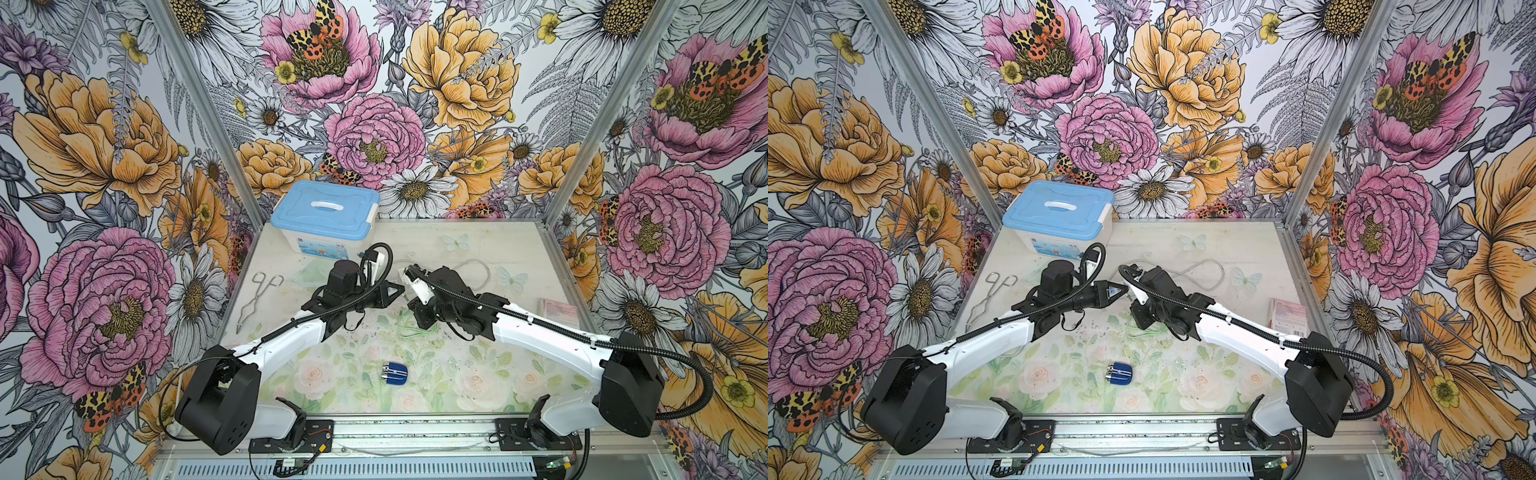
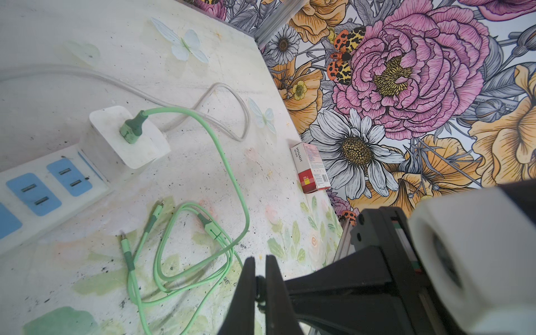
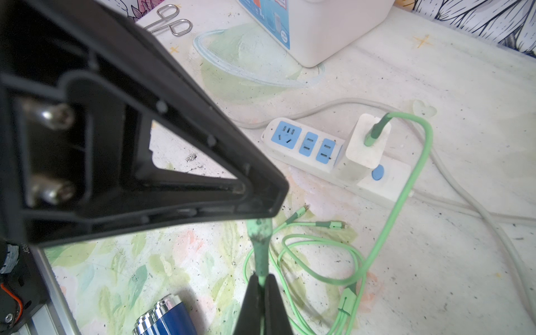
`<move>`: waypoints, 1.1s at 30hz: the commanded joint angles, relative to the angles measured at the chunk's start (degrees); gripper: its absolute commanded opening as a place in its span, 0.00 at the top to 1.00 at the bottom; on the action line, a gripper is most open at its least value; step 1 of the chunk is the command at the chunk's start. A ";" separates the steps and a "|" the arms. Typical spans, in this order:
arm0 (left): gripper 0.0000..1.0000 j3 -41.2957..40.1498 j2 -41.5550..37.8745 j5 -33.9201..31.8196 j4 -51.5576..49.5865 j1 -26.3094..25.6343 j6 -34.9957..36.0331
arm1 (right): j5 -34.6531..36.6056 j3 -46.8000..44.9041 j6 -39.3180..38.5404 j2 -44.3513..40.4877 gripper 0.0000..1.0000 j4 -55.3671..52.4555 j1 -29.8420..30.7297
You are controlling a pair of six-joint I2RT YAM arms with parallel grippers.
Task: Charge the electric shaver
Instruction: Pick up the charging cable from the center of the board.
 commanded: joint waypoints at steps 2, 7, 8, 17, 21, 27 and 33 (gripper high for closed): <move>1.00 -0.68 -1.02 -0.12 1.37 0.36 0.69 | -0.25 0.80 0.98 -0.83 0.73 1.32 -0.38; 1.00 -0.37 -1.31 1.03 0.28 0.12 1.97 | -3.98 -1.05 -0.62 -4.53 0.60 1.13 -3.28; 1.00 0.03 -1.31 1.81 -0.21 0.05 2.52 | -6.46 -1.40 -1.20 -5.68 0.60 1.13 -4.45; 1.00 3.36 -2.96 6.79 -5.46 -1.79 8.43 | -31.90 -1.06 -6.09 -5.83 0.70 0.97 -11.61; 1.00 4.15 -3.07 7.22 -5.60 -2.65 8.78 | -33.59 -0.83 -6.66 -4.50 0.68 1.13 -11.65; 1.00 4.77 -2.73 6.88 -5.53 -3.75 8.69 | -34.44 0.30 -6.24 -3.94 0.64 1.22 -11.68; 1.00 4.86 -2.28 7.13 -5.22 -4.56 8.69 | -34.29 0.27 -6.12 -4.43 0.70 1.29 -11.74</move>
